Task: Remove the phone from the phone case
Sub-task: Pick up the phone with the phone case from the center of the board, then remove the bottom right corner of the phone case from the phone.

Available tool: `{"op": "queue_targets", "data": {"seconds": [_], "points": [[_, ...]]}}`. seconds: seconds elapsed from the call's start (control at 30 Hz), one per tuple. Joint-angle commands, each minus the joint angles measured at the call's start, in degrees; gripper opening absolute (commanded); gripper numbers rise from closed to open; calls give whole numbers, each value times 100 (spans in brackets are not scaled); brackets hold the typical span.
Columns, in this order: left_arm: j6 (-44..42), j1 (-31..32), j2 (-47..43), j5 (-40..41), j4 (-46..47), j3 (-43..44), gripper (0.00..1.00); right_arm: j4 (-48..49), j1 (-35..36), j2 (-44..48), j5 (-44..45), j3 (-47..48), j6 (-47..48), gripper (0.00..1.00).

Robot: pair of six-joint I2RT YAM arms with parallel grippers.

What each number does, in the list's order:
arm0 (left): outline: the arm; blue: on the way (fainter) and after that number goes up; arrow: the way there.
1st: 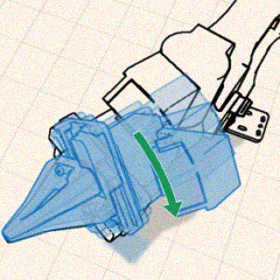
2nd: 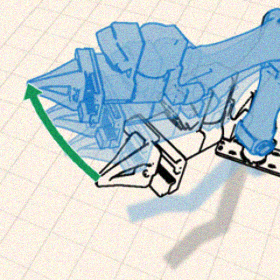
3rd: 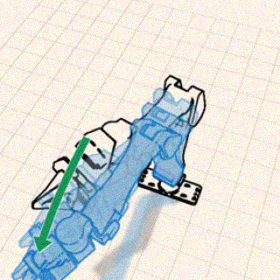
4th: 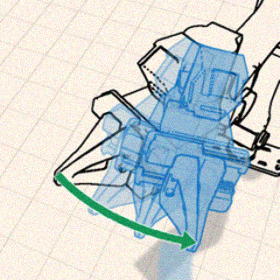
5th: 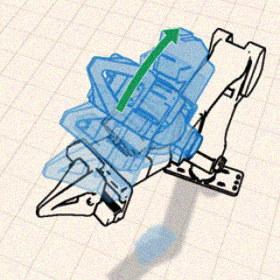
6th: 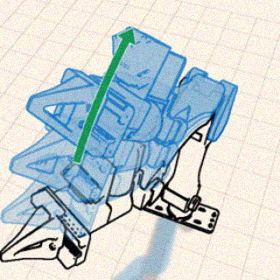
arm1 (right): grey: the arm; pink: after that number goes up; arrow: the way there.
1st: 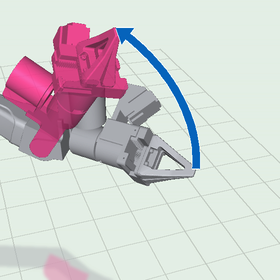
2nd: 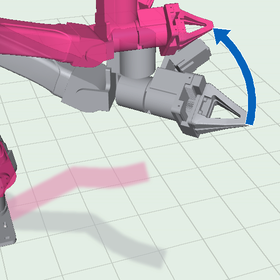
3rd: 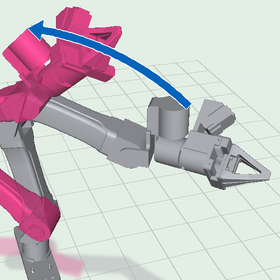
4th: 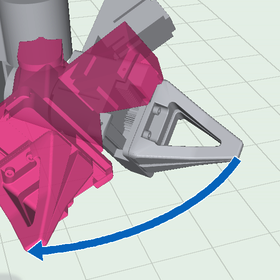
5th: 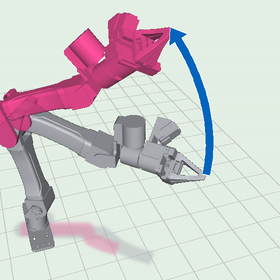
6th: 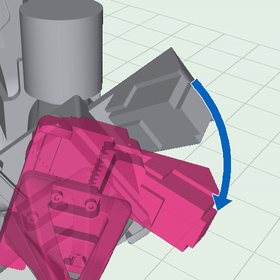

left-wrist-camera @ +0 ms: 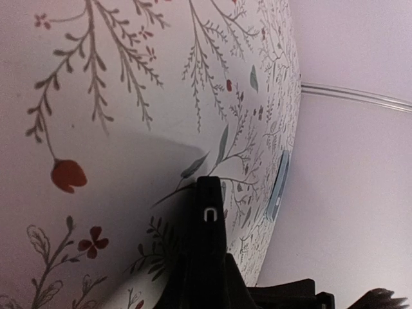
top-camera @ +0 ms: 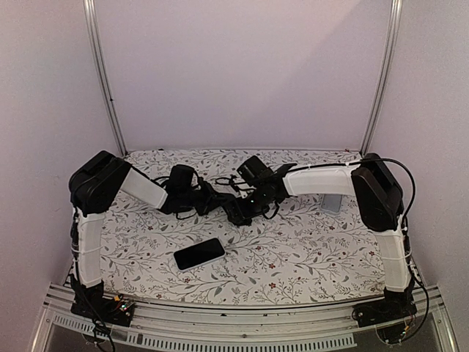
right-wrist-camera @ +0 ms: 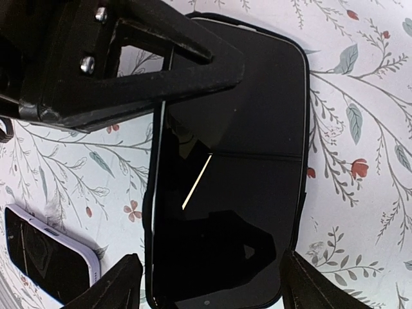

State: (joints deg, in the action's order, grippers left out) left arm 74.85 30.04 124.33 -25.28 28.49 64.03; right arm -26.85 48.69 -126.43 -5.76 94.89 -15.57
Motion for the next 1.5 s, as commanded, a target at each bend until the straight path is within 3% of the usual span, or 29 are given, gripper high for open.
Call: {"op": "queue_targets", "data": {"seconds": [0.0,0.33,0.6,0.87,1.17,1.47], "points": [[-166,56,-19,50,-84,-39,0,-86,37,82,-56,-73,-64,52],[-563,-319,-766,-444,1143,-352,0,293,-169,717,388,77,-208,86],[-711,-614,-1516,-997,1707,-619,0,1350,-389,1486,-539,-364,-249,99],[-490,-871,-2065,-1680,2779,-844,0,2622,-707,2136,-2034,-1021,-536,99],[-313,-918,-2555,-1945,3276,-978,0,3614,-982,2423,-3381,-1528,-1005,95],[292,-909,-2696,-2141,4293,-1013,0,4297,-981,2632,-4452,-1845,-1141,75]]}}
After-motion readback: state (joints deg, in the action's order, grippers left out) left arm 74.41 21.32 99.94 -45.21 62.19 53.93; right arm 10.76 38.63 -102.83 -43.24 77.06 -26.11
